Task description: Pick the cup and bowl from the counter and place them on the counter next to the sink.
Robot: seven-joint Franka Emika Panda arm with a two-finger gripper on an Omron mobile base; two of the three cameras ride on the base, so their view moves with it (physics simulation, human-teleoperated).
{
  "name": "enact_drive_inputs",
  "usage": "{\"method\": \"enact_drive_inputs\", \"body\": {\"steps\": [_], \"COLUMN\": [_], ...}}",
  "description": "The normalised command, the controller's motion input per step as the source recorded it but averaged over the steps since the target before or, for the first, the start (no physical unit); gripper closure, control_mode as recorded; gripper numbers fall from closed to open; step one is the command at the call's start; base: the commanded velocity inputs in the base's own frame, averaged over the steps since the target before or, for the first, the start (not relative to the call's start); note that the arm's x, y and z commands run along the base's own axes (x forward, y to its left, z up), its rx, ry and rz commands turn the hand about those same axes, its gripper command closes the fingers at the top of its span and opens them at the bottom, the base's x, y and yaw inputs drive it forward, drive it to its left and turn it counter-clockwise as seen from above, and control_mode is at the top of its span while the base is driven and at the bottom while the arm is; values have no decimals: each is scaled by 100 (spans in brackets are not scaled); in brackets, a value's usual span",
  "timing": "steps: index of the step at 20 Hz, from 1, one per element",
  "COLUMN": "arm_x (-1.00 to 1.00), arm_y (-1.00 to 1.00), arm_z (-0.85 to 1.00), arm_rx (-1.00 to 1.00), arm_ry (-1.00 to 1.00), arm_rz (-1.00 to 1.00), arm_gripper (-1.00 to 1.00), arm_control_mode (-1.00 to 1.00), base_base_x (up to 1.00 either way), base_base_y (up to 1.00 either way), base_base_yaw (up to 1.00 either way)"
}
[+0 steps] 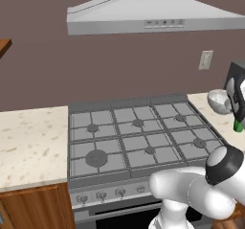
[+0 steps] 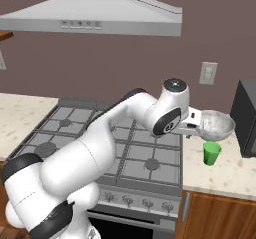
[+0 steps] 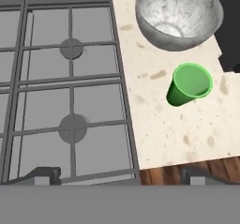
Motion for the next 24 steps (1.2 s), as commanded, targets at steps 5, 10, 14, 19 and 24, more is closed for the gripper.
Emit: {"method": "enact_drive_inputs", "body": {"steps": [5, 10, 14, 19, 24], "arm_x": [3, 12, 33, 30, 18], "arm_y": [-14, -29, -34, -29, -21], "arm_z": [-19, -36, -18, 0, 0], "arm_rx": [-8, 0, 0, -3, -2], "arm_ry": [0, 0, 7, 11, 6], "arm_rz": [5, 5, 4, 1, 0], "arm_gripper": [-100, -100, -100, -100, -100], "arm_control_mode": [-100, -100, -100, -100, -100], "base_base_x": [0, 0, 0, 0, 0], "base_base_y": [0, 0, 0, 0, 0], "base_base_yaw": [0, 0, 0, 0, 0]}}
